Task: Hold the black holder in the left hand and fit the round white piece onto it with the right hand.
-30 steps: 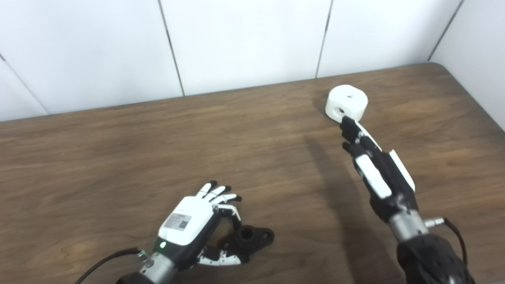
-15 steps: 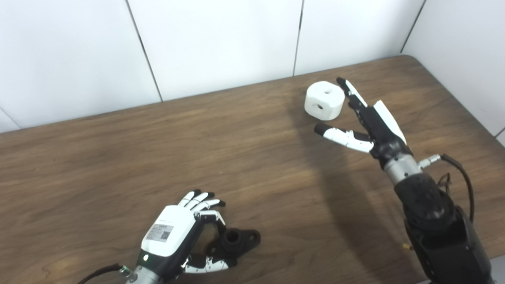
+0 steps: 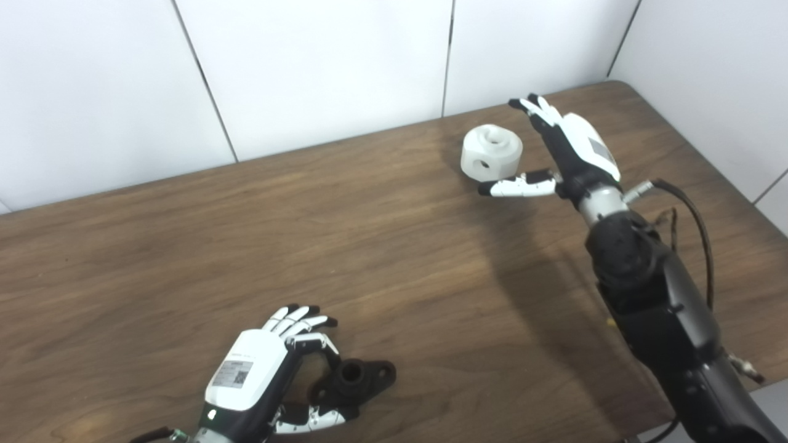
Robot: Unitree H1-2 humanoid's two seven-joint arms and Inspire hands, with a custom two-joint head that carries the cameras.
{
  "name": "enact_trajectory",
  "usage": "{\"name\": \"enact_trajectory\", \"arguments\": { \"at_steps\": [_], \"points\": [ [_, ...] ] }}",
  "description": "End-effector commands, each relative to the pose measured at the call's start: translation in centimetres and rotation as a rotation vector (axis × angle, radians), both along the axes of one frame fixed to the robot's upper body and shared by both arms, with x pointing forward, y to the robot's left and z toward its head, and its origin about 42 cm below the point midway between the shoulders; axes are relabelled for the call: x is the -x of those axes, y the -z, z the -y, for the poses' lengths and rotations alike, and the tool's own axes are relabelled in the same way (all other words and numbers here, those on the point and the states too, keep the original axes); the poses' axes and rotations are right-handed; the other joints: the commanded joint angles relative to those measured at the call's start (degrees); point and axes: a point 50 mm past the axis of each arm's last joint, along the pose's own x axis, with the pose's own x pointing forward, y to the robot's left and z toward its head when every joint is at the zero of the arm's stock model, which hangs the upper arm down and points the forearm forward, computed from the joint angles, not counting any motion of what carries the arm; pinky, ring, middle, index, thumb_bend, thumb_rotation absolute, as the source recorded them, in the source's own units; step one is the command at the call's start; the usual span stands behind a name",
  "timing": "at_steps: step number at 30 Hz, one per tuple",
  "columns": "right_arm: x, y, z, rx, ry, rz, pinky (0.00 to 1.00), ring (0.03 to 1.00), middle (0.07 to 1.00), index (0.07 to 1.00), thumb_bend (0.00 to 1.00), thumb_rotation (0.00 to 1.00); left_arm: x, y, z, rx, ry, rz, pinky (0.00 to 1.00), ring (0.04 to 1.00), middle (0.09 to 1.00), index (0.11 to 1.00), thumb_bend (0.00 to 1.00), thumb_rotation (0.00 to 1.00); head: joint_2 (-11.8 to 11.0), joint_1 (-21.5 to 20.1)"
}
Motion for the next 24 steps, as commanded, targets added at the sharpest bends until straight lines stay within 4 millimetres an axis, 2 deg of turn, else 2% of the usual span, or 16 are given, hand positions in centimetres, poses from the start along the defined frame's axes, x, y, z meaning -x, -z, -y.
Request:
{"name": "enact_trajectory", "arguments": {
  "at_steps": [1, 13, 17, 24],
  "points": [
    [-1.1, -1.8, -0.1, 0.049, 0.013, 0.042, 1.00, 1.000, 1.000, 0.910, 0.85, 0.34, 0.6, 1.4, -1.9, -0.081, -0.024, -0.053, 0.93, 0.901, 0.819, 0.486, 0.52, 0.05, 0.02, -0.14],
    [-6.2, -3.8, 0.9, 0.119, 0.096, -0.020, 1.00, 1.000, 1.000, 0.930, 0.87, 0.40, 0.9, 1.7, -2.3, -0.058, -0.030, -0.076, 0.93, 0.902, 0.820, 0.487, 0.52, 0.04, 0.11, -0.93],
    [-7.9, -4.7, 1.0, 0.111, 0.132, -0.036, 1.00, 1.000, 1.000, 0.918, 0.88, 0.39, 0.9, 1.5, -2.3, -0.052, -0.032, -0.076, 0.92, 0.899, 0.817, 0.487, 0.52, 0.04, 0.60, -1.25],
    [-9.7, -5.8, 0.6, 0.094, 0.160, -0.067, 0.97, 1.000, 1.000, 0.877, 0.87, 0.39, 0.9, 1.8, -2.3, -0.043, -0.033, -0.096, 0.91, 0.908, 0.825, 0.487, 0.52, 0.04, 0.17, -1.46]
  ]
}}
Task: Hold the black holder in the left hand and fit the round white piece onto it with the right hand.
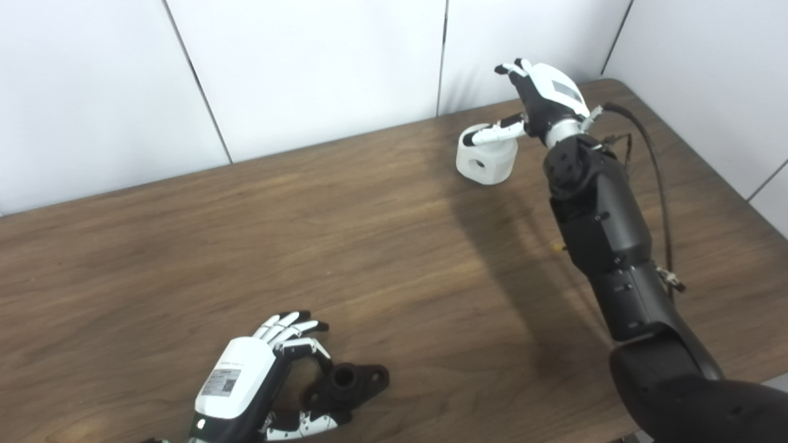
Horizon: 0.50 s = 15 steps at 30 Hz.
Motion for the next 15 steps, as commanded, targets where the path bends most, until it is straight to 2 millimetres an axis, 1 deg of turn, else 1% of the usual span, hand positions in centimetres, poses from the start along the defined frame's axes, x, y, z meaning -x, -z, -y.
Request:
{"name": "enact_trajectory", "arguments": {
  "at_steps": [1, 5, 8, 13, 15],
  "points": [
    [-0.9, -3.1, 0.2, 0.030, 0.017, 0.060, 0.97, 1.000, 1.000, 0.875, 0.87, 0.39, 0.6, 1.5, -1.6, -0.074, -0.018, -0.070, 0.91, 0.908, 0.826, 0.486, 0.52, 0.04, -0.23, 0.08],
    [-1.6, -3.3, 0.0, 0.032, 0.036, 0.030, 0.94, 1.000, 1.000, 0.863, 0.91, 0.37, 0.8, 1.7, -1.4, -0.068, -0.013, -0.069, 0.91, 0.906, 0.825, 0.486, 0.52, 0.04, -0.25, 0.11],
    [-1.9, -3.4, -0.3, 0.054, 0.054, -0.002, 0.94, 1.000, 1.000, 0.855, 0.94, 0.37, 0.9, 1.8, -1.2, -0.066, -0.005, -0.063, 0.91, 0.902, 0.823, 0.486, 0.52, 0.04, -0.24, 0.15],
    [-2.0, -4.2, -1.2, 0.092, 0.055, -0.080, 0.94, 1.000, 1.000, 0.865, 0.95, 0.38, 0.7, 1.6, -1.2, -0.060, -0.012, -0.064, 0.91, 0.906, 0.825, 0.486, 0.52, 0.04, 0.17, 0.03],
    [-1.9, -4.7, -1.6, 0.109, 0.052, -0.103, 0.93, 1.000, 1.000, 0.871, 0.97, 0.39, 0.6, 1.6, -1.2, -0.064, -0.018, -0.065, 0.91, 0.909, 0.826, 0.487, 0.52, 0.04, 0.04, 0.01]
  ]
}}
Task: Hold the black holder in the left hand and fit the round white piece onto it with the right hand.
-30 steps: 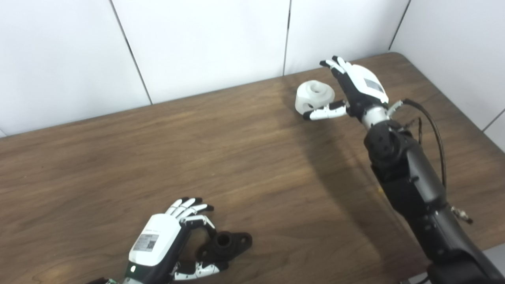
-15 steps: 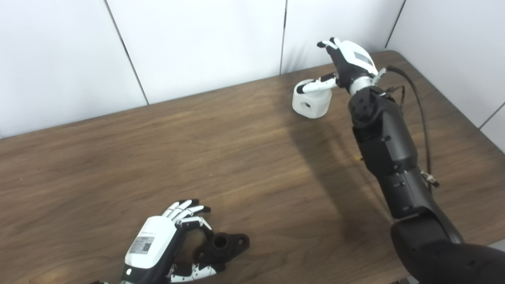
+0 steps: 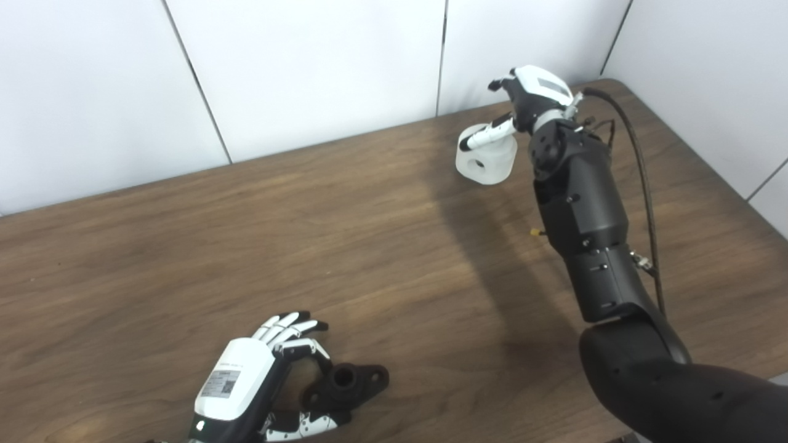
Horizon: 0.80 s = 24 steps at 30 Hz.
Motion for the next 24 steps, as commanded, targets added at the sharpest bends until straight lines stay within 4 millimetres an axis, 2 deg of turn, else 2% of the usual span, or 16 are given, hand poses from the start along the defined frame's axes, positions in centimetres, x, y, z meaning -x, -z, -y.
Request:
{"name": "enact_trajectory", "arguments": {
  "at_steps": [1, 9, 24],
  "points": [
    [-0.3, -4.3, -0.4, 0.045, 0.001, 0.077, 0.93, 1.000, 1.000, 0.873, 0.97, 0.39, 0.4, 1.5, -1.2, -0.072, -0.026, -0.072, 0.91, 0.910, 0.827, 0.487, 0.52, 0.04, 0.01, 0.16],
    [0.4, -4.7, -0.8, 0.070, -0.009, 0.024, 0.94, 1.000, 1.000, 0.906, 0.97, 0.39, 0.2, 1.5, -0.9, -0.070, -0.039, -0.064, 0.91, 0.906, 0.821, 0.487, 0.52, 0.04, 0.14, 1.77],
    [0.2, -3.3, 0.0, 0.088, 0.025, -0.045, 0.96, 1.000, 1.000, 0.921, 0.93, 0.41, 0.2, 1.6, -0.8, -0.052, -0.049, -0.059, 0.91, 0.901, 0.818, 0.486, 0.52, 0.04, 0.31, 1.88]
  ]
}}
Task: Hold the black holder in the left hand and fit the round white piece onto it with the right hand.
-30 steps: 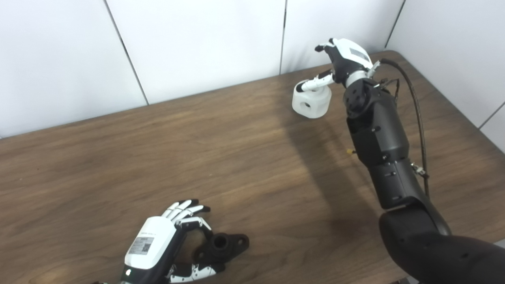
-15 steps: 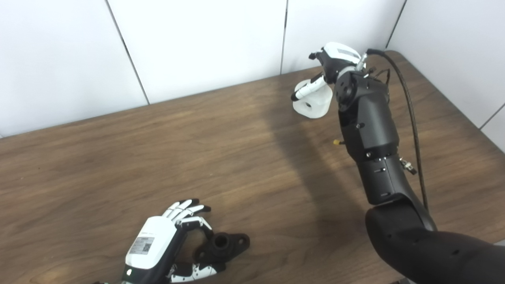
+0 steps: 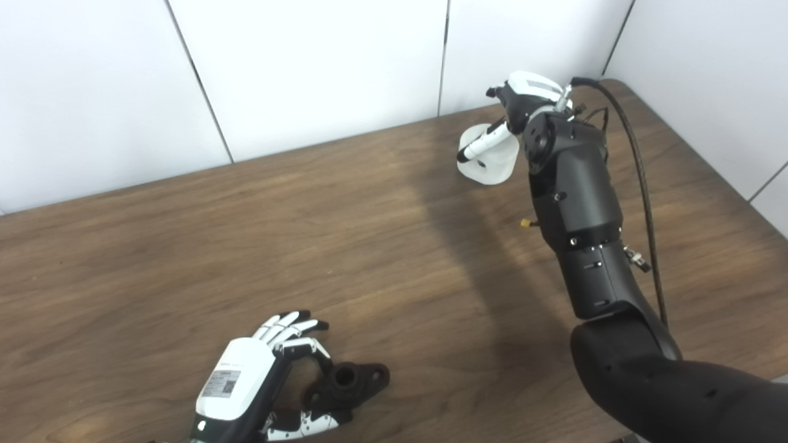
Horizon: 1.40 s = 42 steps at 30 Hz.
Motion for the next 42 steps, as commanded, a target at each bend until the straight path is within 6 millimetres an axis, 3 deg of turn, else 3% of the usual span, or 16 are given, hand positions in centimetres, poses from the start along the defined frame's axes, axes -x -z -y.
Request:
{"name": "enact_trajectory", "arguments": {
  "at_steps": [1, 14, 35, 42],
  "points": [
    [-0.2, -2.1, 0.8, 0.030, 0.018, 0.054, 0.96, 1.000, 1.000, 0.920, 0.93, 0.41, 0.3, 1.5, -1.0, -0.068, -0.035, -0.065, 0.91, 0.901, 0.818, 0.486, 0.52, 0.04, 0.05, -0.05],
    [0.3, -0.4, 2.3, 0.033, 0.049, 0.016, 0.97, 1.000, 1.000, 0.945, 0.90, 0.39, 0.3, 1.3, -1.1, -0.071, -0.030, -0.071, 0.91, 0.903, 0.818, 0.486, 0.52, 0.04, 0.64, -0.19],
    [0.3, -0.1, 1.7, 0.040, 0.020, 0.018, 0.96, 1.000, 1.000, 0.930, 0.89, 0.40, 0.3, 1.0, -1.0, -0.083, -0.029, -0.072, 0.91, 0.901, 0.818, 0.486, 0.52, 0.05, 1.64, -0.33],
    [0.1, -0.3, 1.6, 0.047, 0.016, 0.015, 0.94, 1.000, 1.000, 0.867, 0.85, 0.36, 0.2, 1.0, -1.0, -0.077, -0.031, -0.070, 0.91, 0.903, 0.819, 0.486, 0.52, 0.05, 1.72, -0.45]
  ]
}}
